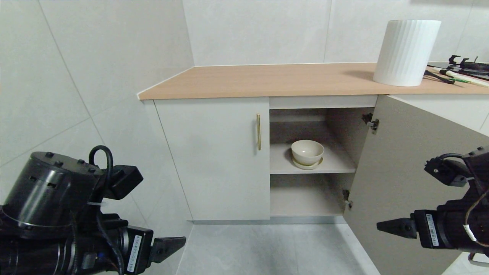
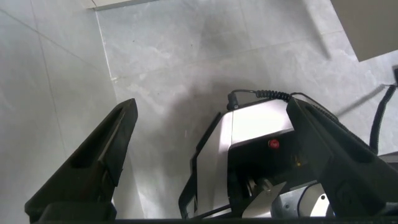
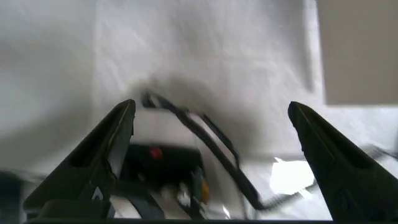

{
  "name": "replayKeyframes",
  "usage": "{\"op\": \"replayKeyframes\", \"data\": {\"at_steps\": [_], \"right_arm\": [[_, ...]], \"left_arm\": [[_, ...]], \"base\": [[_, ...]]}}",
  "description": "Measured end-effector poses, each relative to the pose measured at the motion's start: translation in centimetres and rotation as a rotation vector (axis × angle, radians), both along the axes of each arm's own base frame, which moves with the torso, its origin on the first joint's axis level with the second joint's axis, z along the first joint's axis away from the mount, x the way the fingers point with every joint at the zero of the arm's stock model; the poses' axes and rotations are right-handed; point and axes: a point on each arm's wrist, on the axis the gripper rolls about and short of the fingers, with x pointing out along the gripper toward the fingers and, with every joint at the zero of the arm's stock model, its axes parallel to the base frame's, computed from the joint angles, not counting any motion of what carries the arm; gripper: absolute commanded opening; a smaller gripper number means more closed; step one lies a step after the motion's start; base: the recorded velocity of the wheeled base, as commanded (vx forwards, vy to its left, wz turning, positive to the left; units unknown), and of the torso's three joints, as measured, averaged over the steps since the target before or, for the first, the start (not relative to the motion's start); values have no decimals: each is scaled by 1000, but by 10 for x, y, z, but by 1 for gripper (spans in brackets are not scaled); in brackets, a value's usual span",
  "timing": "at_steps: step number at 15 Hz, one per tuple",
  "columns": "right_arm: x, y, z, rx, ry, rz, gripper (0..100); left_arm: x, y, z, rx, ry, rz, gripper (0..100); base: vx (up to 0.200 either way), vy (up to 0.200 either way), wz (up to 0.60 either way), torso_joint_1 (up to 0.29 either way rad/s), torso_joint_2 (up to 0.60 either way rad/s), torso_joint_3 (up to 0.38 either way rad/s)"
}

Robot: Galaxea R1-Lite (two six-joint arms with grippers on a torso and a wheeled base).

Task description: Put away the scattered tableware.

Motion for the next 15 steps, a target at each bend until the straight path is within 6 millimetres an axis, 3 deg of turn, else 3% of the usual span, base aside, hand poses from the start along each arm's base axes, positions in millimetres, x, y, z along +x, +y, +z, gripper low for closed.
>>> {"op": "replayKeyframes", "data": {"at_steps": [9, 13, 15], "right_arm": [[-63, -30, 28, -215, 190, 170, 100], [-69, -35, 32, -257, 165, 141, 100], [-70, -36, 32, -263, 162, 131, 100]], "left_arm": [[0, 0, 0, 3, 1, 0, 100], [0, 0, -1, 3, 2, -1, 100], [0, 0, -1, 3, 3, -2, 100]], "base": [[0, -200, 0, 3, 0, 3], [0, -200, 0, 1, 2, 2], [0, 0, 0, 0, 0, 0]]}}
